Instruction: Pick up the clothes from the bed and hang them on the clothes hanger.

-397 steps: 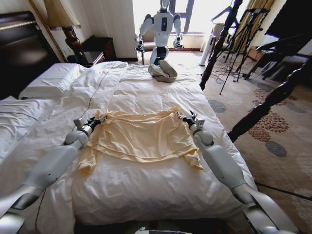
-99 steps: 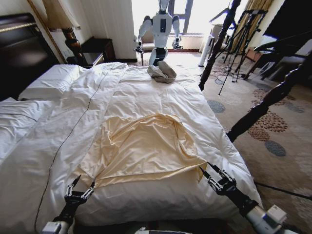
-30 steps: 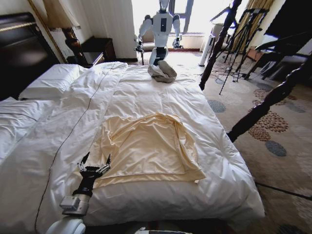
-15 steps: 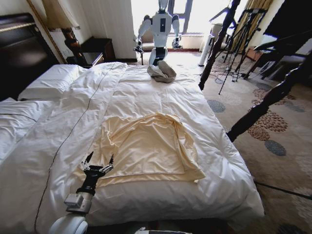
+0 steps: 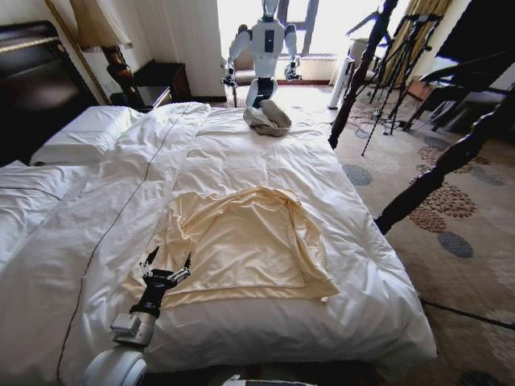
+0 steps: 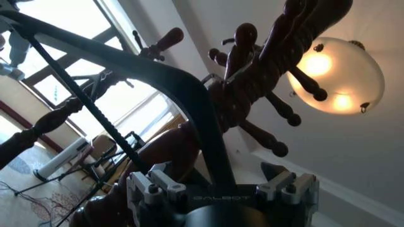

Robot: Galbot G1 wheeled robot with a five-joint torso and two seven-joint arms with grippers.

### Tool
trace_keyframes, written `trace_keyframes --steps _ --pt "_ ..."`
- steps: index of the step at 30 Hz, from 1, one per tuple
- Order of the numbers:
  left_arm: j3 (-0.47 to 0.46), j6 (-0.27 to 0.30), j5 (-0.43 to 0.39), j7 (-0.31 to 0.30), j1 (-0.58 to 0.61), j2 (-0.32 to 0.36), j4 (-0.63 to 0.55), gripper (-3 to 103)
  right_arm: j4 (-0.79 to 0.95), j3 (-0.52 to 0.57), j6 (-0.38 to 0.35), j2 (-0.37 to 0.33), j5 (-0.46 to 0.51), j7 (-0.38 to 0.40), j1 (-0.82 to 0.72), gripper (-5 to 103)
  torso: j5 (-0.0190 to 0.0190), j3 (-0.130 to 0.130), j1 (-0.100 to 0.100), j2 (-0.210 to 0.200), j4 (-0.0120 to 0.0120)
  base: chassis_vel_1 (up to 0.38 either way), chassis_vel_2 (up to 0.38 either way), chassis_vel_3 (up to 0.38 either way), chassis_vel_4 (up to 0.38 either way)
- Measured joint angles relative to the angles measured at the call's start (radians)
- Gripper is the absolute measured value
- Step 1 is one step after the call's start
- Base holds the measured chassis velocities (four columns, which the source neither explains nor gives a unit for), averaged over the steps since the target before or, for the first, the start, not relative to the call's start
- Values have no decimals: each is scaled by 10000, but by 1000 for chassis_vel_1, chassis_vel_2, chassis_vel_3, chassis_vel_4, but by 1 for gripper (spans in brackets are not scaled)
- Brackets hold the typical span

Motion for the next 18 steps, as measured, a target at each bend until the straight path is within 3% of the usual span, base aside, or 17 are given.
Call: trace_keyframes --steps 10,18 --pt "-140 5 -66 -5 9 28 142 100 -488 -2424 74 226 -64 310 2684 98 -2 0 0 0 5 0 0 0 0" --pt "-140 45 -128 -1 -61 28 217 100 -1327 -3571 309 376 -264 262 4061 98 6 -1 -2 0 -1 0 0 0 0"
